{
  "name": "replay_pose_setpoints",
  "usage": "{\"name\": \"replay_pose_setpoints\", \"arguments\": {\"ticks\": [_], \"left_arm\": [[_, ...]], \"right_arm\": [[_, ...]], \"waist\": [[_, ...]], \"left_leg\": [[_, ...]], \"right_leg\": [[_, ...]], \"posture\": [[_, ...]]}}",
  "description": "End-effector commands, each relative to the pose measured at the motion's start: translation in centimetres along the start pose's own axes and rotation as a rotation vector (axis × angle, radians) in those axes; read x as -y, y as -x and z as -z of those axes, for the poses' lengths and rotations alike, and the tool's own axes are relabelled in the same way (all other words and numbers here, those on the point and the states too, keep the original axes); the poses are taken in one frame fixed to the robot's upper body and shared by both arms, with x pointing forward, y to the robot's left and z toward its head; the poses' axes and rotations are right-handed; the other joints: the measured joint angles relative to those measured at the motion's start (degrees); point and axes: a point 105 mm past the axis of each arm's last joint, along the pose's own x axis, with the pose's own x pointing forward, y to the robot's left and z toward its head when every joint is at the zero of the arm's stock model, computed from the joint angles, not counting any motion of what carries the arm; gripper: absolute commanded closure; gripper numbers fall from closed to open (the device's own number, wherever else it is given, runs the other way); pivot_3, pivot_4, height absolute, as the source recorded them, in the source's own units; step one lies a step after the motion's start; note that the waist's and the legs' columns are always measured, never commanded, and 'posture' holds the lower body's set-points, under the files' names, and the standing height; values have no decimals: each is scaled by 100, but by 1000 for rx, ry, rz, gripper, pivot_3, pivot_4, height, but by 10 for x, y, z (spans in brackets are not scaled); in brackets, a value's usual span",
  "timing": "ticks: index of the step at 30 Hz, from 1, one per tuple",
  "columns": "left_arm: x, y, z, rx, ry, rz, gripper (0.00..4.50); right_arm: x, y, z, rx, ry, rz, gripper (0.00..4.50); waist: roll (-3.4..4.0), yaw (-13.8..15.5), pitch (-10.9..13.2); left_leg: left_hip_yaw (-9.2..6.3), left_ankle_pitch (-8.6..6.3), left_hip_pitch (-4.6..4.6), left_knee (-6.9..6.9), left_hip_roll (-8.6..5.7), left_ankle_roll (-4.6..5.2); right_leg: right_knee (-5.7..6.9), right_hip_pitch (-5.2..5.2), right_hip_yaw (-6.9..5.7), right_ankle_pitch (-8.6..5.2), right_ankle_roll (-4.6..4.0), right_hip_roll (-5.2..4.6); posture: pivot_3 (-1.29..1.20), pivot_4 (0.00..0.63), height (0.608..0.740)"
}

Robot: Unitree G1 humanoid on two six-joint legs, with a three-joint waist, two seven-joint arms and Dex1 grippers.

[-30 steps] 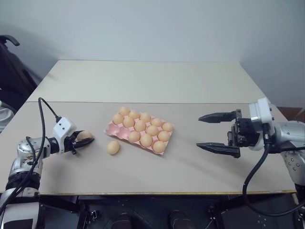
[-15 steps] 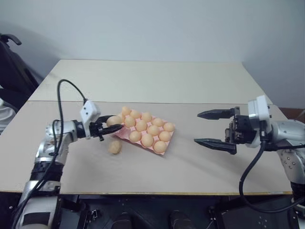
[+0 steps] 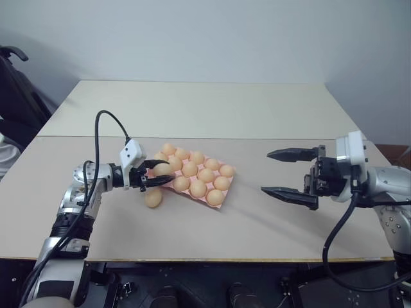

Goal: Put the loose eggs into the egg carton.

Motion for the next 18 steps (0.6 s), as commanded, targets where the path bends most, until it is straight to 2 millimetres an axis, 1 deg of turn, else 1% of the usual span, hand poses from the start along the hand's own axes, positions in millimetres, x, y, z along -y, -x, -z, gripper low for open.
{"name": "replay_pose_setpoints", "arguments": {"ticks": [1,2,5,8,13,16,18], "left_arm": [[-2,3,-11,33,-26,-16,157],[-2,3,-11,34,-28,-19,69],[-4,7,-13,40,-38,-38,69],[-6,16,-19,45,-83,-69,69],[-1,45,-35,73,-101,-80,69],[9,66,-36,51,-98,-66,69],[21,80,-30,5,-90,-42,69]], "right_arm": [[2,2,-11,12,42,11,0],[3,2,-11,11,42,11,0],[5,2,-9,8,40,14,0],[7,3,-8,4,39,14,0],[7,10,-10,32,28,-16,0],[4,13,-13,59,30,-43,0],[1,16,-14,73,22,-76,0]], "waist": [[0,-4,0],[0,-4,0],[0,-3,0],[0,-4,0],[0,-22,0],[0,-27,0],[1,-25,0]], "left_leg": [[0,0,0,0,0,0],[0,0,0,0,0,0],[0,0,0,0,0,0],[-1,0,0,0,0,0],[-1,0,-1,-1,1,0],[0,0,0,-1,2,0],[0,0,1,-2,3,0]], "right_leg": [[0,0,0,0,0,0],[0,0,0,0,0,0],[-1,0,0,0,0,0],[0,0,0,0,0,0],[0,-3,1,0,0,0],[-1,-2,1,0,0,0],[-1,-3,1,0,0,0]], "posture": [[0,150,740],[0,150,740],[0,150,740],[0,150,740],[0,150,740],[0,150,740],[0,150,740]]}}
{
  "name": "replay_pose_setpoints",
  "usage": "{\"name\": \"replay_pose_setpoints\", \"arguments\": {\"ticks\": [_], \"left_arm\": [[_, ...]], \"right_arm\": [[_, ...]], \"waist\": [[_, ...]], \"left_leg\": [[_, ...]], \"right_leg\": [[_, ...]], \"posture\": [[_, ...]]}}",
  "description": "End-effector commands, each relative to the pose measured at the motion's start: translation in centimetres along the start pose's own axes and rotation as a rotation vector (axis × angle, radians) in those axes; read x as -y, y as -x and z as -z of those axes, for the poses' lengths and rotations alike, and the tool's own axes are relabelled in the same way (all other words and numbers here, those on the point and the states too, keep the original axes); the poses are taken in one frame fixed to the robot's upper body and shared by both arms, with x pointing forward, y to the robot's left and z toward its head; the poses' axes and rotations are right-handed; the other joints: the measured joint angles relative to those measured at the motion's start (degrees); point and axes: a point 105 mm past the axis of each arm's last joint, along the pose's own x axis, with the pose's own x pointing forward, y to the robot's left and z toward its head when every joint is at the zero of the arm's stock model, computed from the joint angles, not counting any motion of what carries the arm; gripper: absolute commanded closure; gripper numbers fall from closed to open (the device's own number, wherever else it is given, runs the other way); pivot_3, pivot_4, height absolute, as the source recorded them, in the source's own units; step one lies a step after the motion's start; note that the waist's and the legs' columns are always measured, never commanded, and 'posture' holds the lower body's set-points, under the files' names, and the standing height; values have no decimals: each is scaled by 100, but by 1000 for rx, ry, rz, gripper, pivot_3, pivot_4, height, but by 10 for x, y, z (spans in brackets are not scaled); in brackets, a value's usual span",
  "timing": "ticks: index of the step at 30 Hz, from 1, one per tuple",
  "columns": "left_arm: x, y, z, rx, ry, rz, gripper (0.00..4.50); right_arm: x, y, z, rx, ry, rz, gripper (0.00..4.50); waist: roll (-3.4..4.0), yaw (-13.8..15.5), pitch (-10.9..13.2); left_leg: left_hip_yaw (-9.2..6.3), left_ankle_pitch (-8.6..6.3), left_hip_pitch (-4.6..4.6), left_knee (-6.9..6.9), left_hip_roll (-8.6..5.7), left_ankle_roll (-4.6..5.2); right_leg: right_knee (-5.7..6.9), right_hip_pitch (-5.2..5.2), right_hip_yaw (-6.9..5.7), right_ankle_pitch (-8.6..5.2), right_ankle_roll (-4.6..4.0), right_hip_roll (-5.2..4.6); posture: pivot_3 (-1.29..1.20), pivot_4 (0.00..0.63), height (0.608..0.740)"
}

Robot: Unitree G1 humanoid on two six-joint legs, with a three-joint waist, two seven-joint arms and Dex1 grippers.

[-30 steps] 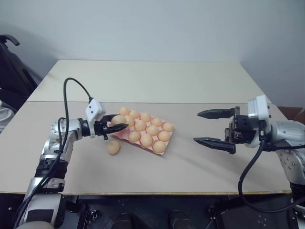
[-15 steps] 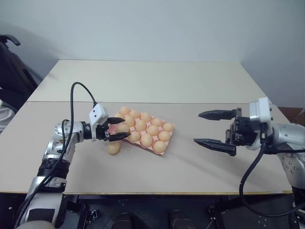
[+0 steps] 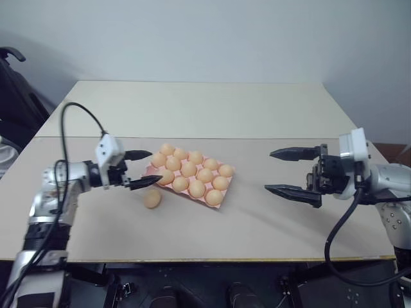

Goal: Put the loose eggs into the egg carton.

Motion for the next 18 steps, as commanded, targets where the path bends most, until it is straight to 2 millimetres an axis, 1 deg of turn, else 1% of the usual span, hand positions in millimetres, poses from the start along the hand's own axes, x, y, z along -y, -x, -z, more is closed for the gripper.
{"name": "replay_pose_setpoints", "arguments": {"ticks": [1,4,7,9,14,18], "left_arm": [[16,20,-7,-19,-25,38,69],[30,36,3,-62,25,47,69],[40,46,10,-87,55,37,69],[44,50,13,-96,66,26,69],[50,45,17,-104,77,17,69],[53,33,22,-98,83,27,69]], "right_arm": [[-4,9,-15,47,47,-40,0],[-7,12,-14,44,40,-76,0],[-12,14,-12,34,33,-119,0],[-12,14,-10,30,31,-130,0],[-11,13,-10,31,33,-125,0],[-10,13,-10,29,36,-122,0]], "waist": [[0,4,0],[1,12,1],[1,44,1],[1,48,1],[1,39,1],[1,37,1]], "left_leg": [[0,0,2,0,0,0],[4,0,3,-1,2,0],[4,0,9,-1,3,0],[4,0,10,-1,3,0],[5,0,10,-2,3,0],[7,0,11,-3,2,0]], "right_leg": [[0,2,0,0,0,0],[0,2,0,0,0,-1],[1,5,-2,-1,0,0],[-1,7,-2,-1,0,-1],[-1,6,-1,-1,0,0],[-1,6,1,-1,0,0]], "posture": [[0,150,740],[0,150,740],[0,150,740],[0,150,740],[0,150,740],[0,150,740]]}}
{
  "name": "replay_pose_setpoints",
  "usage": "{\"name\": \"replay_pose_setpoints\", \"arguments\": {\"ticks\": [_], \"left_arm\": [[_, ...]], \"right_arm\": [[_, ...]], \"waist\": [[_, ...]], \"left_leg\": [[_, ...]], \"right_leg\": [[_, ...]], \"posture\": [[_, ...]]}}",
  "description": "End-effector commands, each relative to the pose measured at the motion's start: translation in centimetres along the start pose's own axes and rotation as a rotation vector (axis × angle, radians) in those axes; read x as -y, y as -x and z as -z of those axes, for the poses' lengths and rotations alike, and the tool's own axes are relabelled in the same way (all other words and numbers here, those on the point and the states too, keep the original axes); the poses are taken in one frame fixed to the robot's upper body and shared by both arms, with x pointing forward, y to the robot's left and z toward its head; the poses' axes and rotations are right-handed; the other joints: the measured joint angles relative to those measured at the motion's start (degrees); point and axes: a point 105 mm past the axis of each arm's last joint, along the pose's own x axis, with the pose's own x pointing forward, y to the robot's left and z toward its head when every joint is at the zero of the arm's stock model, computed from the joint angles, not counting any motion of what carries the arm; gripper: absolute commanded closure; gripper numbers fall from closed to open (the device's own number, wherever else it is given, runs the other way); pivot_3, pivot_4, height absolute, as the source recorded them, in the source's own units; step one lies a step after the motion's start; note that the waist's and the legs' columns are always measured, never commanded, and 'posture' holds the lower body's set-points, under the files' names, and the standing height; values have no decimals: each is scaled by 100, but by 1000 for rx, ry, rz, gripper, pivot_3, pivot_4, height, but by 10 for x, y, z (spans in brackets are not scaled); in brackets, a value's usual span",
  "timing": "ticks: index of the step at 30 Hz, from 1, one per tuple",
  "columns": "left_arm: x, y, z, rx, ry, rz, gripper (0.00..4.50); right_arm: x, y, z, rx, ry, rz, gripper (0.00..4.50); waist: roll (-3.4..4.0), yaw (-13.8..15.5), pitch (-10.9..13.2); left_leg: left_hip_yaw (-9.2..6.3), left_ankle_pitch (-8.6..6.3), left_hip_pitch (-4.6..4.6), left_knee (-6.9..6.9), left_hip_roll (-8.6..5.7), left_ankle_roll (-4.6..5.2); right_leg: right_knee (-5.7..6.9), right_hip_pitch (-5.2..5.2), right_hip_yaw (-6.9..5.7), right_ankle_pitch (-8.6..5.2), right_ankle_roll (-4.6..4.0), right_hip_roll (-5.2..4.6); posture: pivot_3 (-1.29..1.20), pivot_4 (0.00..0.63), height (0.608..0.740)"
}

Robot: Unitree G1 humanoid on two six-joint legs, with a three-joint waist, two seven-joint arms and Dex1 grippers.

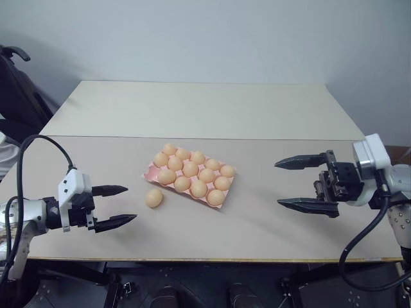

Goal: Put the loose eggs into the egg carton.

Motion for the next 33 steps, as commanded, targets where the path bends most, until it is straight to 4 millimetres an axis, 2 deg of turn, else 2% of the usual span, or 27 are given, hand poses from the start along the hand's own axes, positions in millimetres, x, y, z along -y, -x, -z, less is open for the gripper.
{"name": "replay_pose_setpoints", "arguments": {"ticks": [1,10,17,21,26,28,33], "left_arm": [[1,-13,-3,17,-25,1,69],[-15,-60,18,3,0,-69,69],[-17,-81,32,-26,42,-141,69],[-21,-88,34,-17,63,-187,878],[-21,-83,27,14,50,-183,2474],[-20,-72,19,25,29,-170,2710],[-16,-39,-7,57,-25,-102,2724]], "right_arm": [[1,2,-10,12,56,0,0],[0,2,-12,7,68,11,0],[-3,3,-14,5,73,22,0],[-3,3,-14,3,76,24,0],[-2,2,-14,2,79,23,0],[-3,2,-13,1,80,24,0],[-3,2,-13,-2,81,28,0]], "waist": [[0,0,0],[0,-6,0],[0,-4,0],[-1,0,0],[-1,-8,0],[-1,-14,0],[0,-23,0]], "left_leg": [[0,0,0,0,0,0],[-1,0,-2,0,-3,1],[-1,0,0,2,-3,1],[-2,0,0,2,-4,1],[-2,0,0,1,-4,1],[-2,0,0,2,-4,1],[-1,0,0,-3,-2,1]], "right_leg": [[0,0,0,0,0,0],[-1,0,1,1,0,0],[3,3,4,1,0,0],[2,4,3,1,0,0],[3,2,4,1,0,0],[3,3,3,1,0,0],[2,-2,4,1,0,0]], "posture": [[0,150,740],[0,150,740],[0,150,740],[0,150,740],[0,150,740],[0,150,740],[0,150,740]]}}
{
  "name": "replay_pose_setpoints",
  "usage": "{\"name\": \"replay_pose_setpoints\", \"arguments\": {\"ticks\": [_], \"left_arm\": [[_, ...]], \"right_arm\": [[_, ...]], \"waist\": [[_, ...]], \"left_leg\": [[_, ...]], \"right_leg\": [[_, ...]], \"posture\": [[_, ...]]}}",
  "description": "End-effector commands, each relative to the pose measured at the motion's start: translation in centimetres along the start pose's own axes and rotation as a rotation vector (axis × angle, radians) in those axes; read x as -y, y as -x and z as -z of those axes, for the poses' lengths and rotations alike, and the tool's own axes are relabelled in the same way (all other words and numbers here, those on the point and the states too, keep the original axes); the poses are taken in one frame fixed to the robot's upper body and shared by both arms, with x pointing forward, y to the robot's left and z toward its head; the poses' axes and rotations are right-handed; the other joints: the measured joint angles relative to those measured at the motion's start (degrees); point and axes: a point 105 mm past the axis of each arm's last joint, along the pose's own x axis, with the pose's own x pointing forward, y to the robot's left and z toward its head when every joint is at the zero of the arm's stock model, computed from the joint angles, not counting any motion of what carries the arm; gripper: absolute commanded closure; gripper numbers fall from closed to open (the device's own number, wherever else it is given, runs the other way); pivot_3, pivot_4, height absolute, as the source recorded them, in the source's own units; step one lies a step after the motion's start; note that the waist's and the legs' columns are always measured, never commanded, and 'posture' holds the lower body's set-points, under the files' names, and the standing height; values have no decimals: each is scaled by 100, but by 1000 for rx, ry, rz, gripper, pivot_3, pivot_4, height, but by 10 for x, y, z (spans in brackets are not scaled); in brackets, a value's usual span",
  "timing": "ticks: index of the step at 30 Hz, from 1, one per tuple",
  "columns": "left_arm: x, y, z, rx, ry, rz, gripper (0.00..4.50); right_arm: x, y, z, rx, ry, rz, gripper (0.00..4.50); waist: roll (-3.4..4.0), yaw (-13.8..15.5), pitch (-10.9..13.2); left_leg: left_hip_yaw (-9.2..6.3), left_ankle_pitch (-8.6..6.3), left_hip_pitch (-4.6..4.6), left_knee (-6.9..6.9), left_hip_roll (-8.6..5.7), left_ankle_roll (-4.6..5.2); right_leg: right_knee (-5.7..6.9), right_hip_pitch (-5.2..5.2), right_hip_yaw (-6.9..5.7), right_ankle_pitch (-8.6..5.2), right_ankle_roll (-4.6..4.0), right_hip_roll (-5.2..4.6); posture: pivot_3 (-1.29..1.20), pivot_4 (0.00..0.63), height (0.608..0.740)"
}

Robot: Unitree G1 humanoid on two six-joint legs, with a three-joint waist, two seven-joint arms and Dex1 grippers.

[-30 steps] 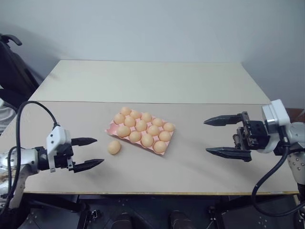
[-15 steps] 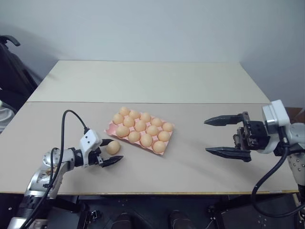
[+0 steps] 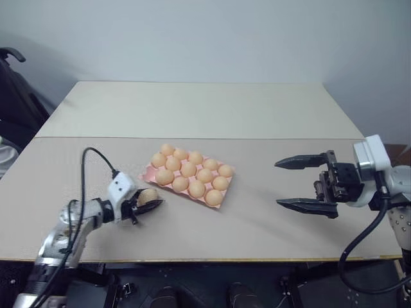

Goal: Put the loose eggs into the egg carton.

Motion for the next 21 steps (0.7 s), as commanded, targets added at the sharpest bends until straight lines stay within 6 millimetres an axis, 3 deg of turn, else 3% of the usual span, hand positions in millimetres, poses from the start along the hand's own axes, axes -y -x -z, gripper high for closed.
{"name": "replay_pose_setpoints", "arguments": {"ticks": [1,5,12,18,21], "left_arm": [[-5,22,-34,97,-47,24,2724],[-30,17,-46,124,-50,-78,2724],[-54,-27,-51,136,-52,-150,2724],[-59,-50,-50,119,-61,-129,2724],[-59,-49,-51,127,-58,-121,1746]], "right_arm": [[0,3,-12,7,68,8,0],[1,0,-11,15,70,8,0],[1,-1,-12,19,78,10,0],[-1,2,-15,13,85,20,0],[-3,2,-16,11,86,25,0]], "waist": [[0,15,0],[0,91,0],[0,98,0],[0,56,0],[0,31,0]], "left_leg": [[0,0,0,1,0,0],[-2,0,9,4,-1,0],[-2,0,-1,5,-4,0],[-3,0,-3,7,-5,0],[-3,0,-3,7,-5,0]], "right_leg": [[1,1,-1,0,0,0],[0,14,-7,0,1,-1],[-6,8,-4,0,1,-1],[-4,6,-3,1,1,0],[-3,6,-2,1,1,0]], "posture": [[0,150,740],[0,150,740],[0,150,740],[0,150,740],[0,150,740]]}}
